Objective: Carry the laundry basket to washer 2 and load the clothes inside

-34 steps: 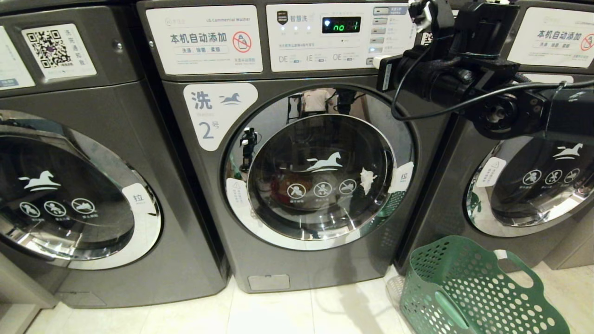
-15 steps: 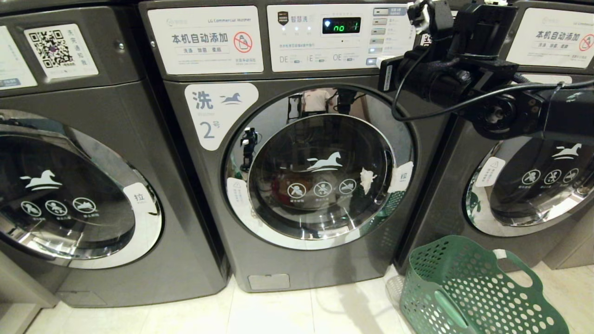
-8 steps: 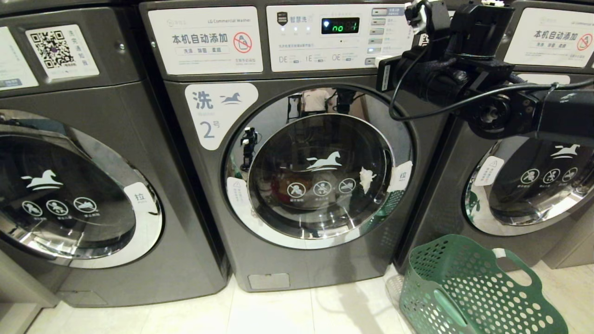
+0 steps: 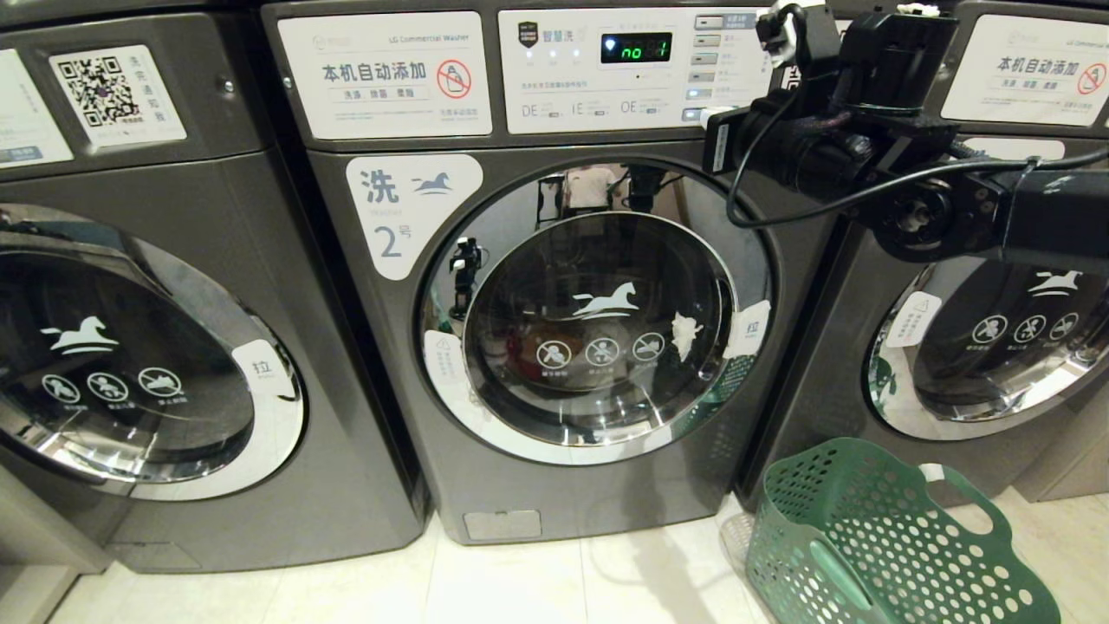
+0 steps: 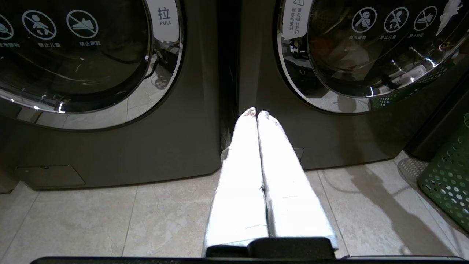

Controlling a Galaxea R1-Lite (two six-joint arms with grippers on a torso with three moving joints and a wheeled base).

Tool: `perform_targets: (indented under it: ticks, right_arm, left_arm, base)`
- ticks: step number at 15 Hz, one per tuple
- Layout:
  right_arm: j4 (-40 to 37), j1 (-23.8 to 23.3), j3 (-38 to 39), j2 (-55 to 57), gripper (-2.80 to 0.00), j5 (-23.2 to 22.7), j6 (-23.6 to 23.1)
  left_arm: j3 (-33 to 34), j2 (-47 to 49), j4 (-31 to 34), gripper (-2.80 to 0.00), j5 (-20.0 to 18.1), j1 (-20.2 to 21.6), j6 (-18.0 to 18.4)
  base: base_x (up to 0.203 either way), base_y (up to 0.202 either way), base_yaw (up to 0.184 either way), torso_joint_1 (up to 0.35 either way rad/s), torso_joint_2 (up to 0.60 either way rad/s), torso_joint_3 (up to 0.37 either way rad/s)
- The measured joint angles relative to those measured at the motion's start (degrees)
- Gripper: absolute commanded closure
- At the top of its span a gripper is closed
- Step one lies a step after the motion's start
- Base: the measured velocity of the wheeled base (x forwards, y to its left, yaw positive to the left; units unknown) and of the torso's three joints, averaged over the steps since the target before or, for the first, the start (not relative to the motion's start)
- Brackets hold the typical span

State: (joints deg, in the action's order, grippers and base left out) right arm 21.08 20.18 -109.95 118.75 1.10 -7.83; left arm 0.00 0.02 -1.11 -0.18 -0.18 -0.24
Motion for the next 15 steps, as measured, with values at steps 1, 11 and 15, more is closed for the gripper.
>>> perform_targets:
  ticks: [1,11,15]
  right_arm:
    - [0.0,0.0,0.0,-0.1,0.0,-0.1,0.1]
    - [-0.5,1.0,13.2,-9.7,0.0,-0.8,0.0]
    - [-0.3,1.5,24.0,-18.4,0.0,-0.5,0.7]
  left_arm:
    - [0.0,0.0,0.0,0.0,0.0,0.0,0.0]
    - [0.0,0.0,0.0,0.0,0.0,0.0,0.0]
    - [0.0,0.0,0.0,0.0,0.0,0.0,0.2]
  base:
    - [0.0,0.0,0.0,0.0,0.0,0.0]
    - [0.0,0.0,0.0,0.0,0.0,0.0]
    - [0.0,0.0,0.0,0.0,0.0,0.0]
